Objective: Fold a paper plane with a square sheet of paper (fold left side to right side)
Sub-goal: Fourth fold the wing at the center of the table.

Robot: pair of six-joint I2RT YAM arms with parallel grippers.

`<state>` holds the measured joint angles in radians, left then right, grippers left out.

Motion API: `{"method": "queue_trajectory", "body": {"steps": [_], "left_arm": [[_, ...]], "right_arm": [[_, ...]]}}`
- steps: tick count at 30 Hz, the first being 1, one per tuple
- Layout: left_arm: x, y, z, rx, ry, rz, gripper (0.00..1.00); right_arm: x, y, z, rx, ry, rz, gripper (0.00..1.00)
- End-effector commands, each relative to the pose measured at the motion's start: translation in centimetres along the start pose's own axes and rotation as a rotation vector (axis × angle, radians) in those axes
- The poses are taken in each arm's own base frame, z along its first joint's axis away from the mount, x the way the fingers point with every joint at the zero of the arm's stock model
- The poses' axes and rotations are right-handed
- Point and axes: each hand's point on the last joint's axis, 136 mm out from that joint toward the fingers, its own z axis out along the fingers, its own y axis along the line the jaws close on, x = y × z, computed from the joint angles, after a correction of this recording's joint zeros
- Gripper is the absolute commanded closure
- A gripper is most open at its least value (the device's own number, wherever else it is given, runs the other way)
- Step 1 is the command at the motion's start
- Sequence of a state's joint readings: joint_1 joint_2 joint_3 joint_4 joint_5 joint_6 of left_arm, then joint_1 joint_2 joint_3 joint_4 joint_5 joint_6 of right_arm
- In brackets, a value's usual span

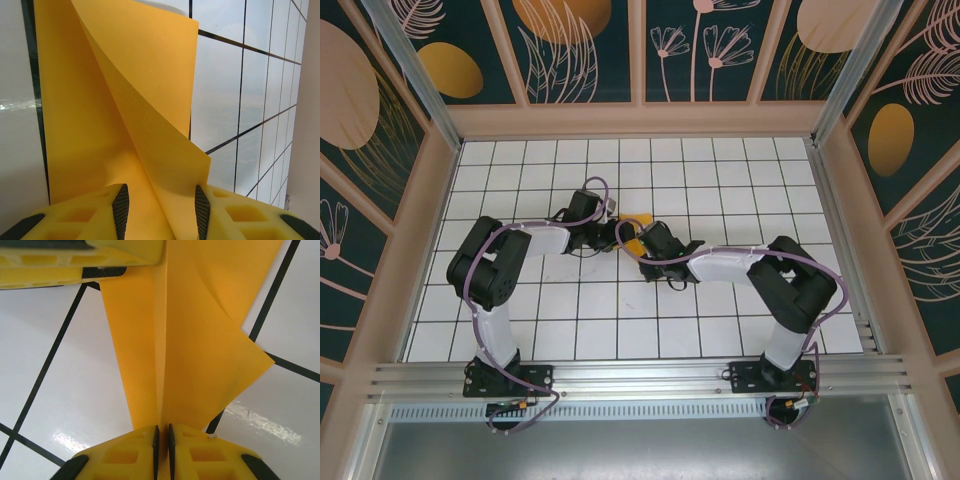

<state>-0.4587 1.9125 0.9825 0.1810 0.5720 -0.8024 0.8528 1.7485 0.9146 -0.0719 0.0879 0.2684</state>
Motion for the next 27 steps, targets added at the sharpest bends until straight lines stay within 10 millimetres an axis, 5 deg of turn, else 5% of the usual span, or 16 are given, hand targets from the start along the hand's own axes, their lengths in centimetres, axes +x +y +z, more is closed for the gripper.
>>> {"method": "queue_trajectory", "body": {"steps": [1, 27], "left_arm": [[-0.1, -0.7, 0.1, 0.018, 0.000, 0.013, 0.57], [0.1, -0.1, 0.2, 0.001, 0.002, 0.005, 0.66]], "right_arm": [[0.0, 0.2, 0.3, 0.000, 0.010, -0.003, 0.85], [2.4, -0.4, 0.5, -0.128, 0.057, 0.112, 0.90]]}}
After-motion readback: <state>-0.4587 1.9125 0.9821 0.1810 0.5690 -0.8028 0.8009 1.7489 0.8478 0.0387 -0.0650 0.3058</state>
